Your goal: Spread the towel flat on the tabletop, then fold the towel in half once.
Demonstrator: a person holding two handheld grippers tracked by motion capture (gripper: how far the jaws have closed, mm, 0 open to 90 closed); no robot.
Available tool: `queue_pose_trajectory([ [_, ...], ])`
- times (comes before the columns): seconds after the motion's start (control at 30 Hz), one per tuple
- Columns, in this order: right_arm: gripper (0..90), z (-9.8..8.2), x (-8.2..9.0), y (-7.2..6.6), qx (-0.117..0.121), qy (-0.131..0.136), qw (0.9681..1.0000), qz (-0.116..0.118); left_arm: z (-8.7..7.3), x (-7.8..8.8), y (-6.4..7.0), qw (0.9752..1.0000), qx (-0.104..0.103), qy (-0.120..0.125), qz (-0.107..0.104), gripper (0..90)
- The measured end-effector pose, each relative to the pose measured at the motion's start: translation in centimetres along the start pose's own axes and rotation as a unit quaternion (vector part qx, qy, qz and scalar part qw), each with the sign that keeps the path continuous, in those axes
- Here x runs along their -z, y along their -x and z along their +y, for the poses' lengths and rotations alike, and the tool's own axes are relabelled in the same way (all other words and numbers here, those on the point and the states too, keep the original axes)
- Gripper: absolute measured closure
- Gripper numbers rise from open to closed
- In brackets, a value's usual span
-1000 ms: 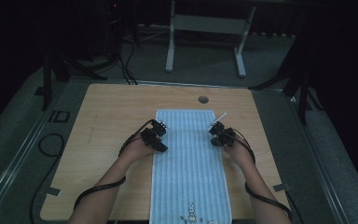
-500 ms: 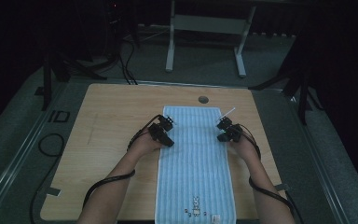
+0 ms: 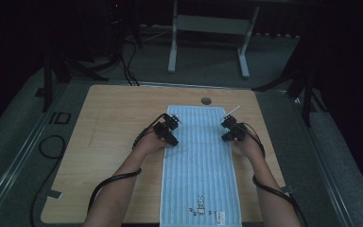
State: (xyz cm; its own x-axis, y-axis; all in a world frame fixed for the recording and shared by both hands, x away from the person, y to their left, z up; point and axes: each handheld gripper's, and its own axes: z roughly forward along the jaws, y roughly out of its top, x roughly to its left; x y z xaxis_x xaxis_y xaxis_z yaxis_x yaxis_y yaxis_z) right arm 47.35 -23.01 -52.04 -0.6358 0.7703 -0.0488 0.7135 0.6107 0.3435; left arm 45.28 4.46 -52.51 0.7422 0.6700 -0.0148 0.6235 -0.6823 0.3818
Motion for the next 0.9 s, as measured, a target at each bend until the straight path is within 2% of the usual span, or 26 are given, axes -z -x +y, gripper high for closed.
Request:
queue_pose_trajectory([
  [0.07, 83.2, -0.2, 0.4, -0.2, 0.001, 0.008, 1.0, 0.004, -0.3, 0.4, 0.0, 1.0, -0.003, -0.001, 0.004, 49.1],
  [0.17, 78.4, -0.6, 1.1, 0.0, 0.009, 0.015, 0.9998, -0.002, -0.9, 1.4, -0.4, 0.9999, 0.01, 0.005, 0.009, 49.0],
  [0.27, 73.4, -1.0, 2.0, 0.6, -0.002, 0.018, 0.9998, -0.005, -1.8, 2.3, -0.9, 0.9996, 0.022, 0.013, 0.016, 49.0],
  [0.33, 72.5, -1.3, 2.5, 1.0, -0.01, 0.017, 0.9998, -0.002, -2.5, 2.8, -1.2, 0.9994, 0.029, 0.015, 0.014, 49.1],
  [0.37, 72.3, -1.4, 2.7, 1.2, -0.01, 0.017, 0.9998, -0.004, -3.0, 3.3, -1.6, 0.999, 0.036, 0.017, 0.02, 49.0],
  [0.53, 66.2, -1.5, 3.4, 1.9, -0.023, 0.019, 0.9996, 0.0, -3.4, 3.7, -2.4, 0.9978, 0.056, 0.029, 0.019, 49.0],
  [0.6, 63.9, -1.4, 3.3, 1.9, -0.028, 0.019, 0.9994, 0.009, -3.3, 3.8, -2.5, 0.9973, 0.062, 0.036, 0.014, 49.0],
  [0.67, 61.7, -1.2, 3.0, 1.9, -0.028, 0.015, 0.9994, 0.01, -3.2, 3.6, -2.5, 0.9974, 0.06, 0.035, 0.02, 48.9],
  [0.73, 61.2, -1.2, 2.8, 1.9, -0.029, 0.014, 0.9994, 0.01, -3.2, 3.4, -2.6, 0.9974, 0.061, 0.035, 0.018, 48.0],
  [0.9, 57.8, -0.8, 1.6, 2.4, -0.045, 0.002, 0.9989, 0.009, -3.1, 1.9, -2.9, 0.9969, 0.07, 0.034, 0.014, 48.1],
])
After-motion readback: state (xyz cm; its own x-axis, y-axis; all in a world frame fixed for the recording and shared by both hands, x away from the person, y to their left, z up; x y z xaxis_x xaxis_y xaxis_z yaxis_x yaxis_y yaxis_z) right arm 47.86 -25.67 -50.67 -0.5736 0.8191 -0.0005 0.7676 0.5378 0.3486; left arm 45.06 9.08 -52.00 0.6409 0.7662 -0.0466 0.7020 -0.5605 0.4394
